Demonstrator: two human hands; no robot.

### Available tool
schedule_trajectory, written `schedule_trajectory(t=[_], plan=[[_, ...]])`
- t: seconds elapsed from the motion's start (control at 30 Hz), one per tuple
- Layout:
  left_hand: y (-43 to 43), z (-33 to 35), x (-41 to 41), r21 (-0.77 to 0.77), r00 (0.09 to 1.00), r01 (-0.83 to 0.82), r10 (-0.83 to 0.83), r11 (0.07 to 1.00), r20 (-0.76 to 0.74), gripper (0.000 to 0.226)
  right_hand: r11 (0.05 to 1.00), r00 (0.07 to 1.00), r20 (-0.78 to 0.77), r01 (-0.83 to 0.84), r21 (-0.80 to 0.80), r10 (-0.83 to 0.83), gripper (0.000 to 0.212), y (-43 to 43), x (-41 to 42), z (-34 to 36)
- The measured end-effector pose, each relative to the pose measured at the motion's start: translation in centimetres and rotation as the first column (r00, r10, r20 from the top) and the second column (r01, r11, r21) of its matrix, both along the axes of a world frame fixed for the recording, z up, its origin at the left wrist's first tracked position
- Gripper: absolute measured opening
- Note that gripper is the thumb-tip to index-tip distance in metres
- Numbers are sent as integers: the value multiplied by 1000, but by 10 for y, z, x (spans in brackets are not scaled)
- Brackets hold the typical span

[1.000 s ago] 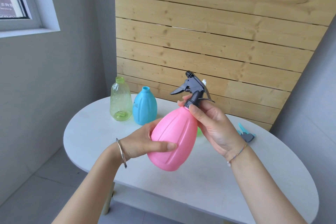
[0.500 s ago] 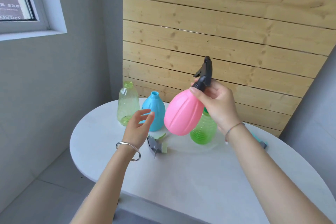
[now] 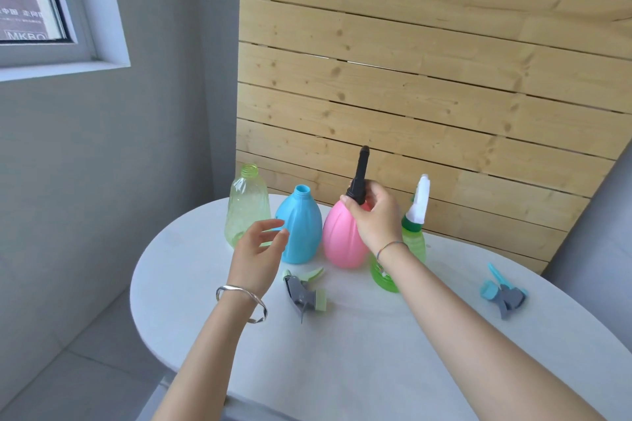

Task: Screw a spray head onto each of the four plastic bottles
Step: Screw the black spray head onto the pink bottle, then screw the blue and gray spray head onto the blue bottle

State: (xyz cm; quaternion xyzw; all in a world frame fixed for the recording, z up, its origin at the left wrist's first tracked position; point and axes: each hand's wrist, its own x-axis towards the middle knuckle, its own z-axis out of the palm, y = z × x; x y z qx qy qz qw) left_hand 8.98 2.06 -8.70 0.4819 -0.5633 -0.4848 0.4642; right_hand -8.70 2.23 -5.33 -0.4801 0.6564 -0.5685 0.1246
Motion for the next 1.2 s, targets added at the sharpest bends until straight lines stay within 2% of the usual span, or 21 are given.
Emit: schedule_trajectory(t=[0.43, 0.97, 1.2], plan=[[1, 2, -1, -8, 1000, -14, 14, 1000, -10, 19, 997, 998, 17, 67, 46, -68, 19, 5, 0, -10], [2, 1, -1, -10, 1000, -11, 11, 1000, 4, 19, 998, 998, 57, 19, 67, -23, 25, 7, -1, -9], [2, 1, -3, -5, 1000, 7, -6, 1000, 16, 18, 997, 997, 78, 8, 81, -14, 39, 15, 2, -12]])
